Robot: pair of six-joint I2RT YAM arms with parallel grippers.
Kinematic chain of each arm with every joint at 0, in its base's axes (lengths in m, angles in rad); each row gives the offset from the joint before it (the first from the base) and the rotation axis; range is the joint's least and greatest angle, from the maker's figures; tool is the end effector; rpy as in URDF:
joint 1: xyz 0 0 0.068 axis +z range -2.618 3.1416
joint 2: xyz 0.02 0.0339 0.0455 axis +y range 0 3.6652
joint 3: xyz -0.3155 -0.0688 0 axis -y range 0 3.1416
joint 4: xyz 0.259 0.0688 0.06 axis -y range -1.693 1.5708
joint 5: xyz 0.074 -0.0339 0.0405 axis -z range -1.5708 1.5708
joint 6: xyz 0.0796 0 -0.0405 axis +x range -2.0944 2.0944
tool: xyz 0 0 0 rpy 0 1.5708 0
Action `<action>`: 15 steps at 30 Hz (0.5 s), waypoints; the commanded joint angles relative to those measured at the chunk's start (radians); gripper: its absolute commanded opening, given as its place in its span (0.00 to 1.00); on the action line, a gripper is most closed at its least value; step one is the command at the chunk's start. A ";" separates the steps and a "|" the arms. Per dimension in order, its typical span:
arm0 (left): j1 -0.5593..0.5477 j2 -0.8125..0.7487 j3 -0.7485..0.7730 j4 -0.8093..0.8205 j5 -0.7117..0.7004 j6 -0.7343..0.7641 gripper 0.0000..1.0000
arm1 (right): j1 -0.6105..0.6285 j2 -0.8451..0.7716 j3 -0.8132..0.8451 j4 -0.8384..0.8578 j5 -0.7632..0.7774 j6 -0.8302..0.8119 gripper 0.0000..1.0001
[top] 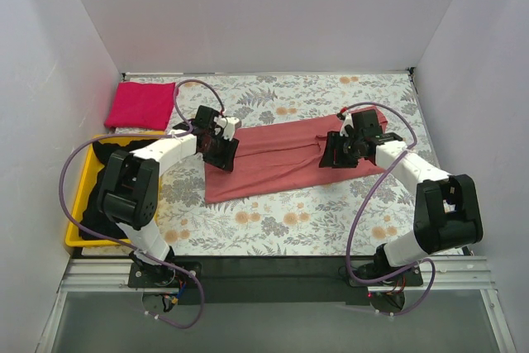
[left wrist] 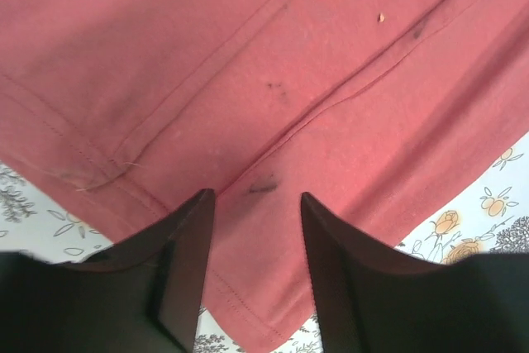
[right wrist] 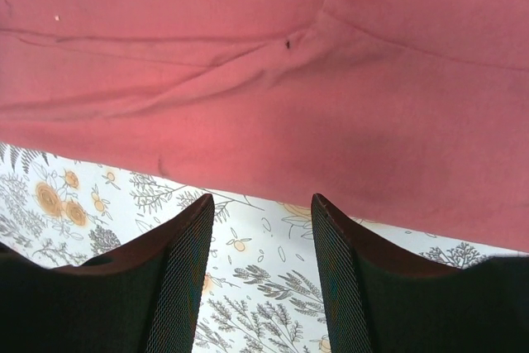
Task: Fold and stack the t-shirts
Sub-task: Fold the tshirt
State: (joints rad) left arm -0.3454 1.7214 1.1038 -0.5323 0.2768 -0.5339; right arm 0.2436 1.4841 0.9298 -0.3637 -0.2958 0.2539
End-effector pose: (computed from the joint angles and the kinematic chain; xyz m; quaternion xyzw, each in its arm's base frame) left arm 0.3453 -0.1474 0.1869 -0.0625 0.9670 -0.2101 0.1298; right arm 0.3202 0.1035 0.2232 -0.0424 0.9371 0.2134 0.2730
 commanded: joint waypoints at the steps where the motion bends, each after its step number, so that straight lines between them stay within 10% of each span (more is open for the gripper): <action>1: -0.006 -0.005 0.036 -0.031 0.053 0.057 0.40 | 0.014 -0.022 -0.022 0.000 -0.014 -0.021 0.57; 15: -0.017 0.059 0.053 -0.011 0.061 0.072 0.36 | 0.016 -0.016 -0.062 0.002 0.020 -0.028 0.57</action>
State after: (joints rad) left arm -0.3576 1.7832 1.1175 -0.5644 0.3309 -0.4808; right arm 0.2558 1.4837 0.8749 -0.3668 -0.2836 0.2390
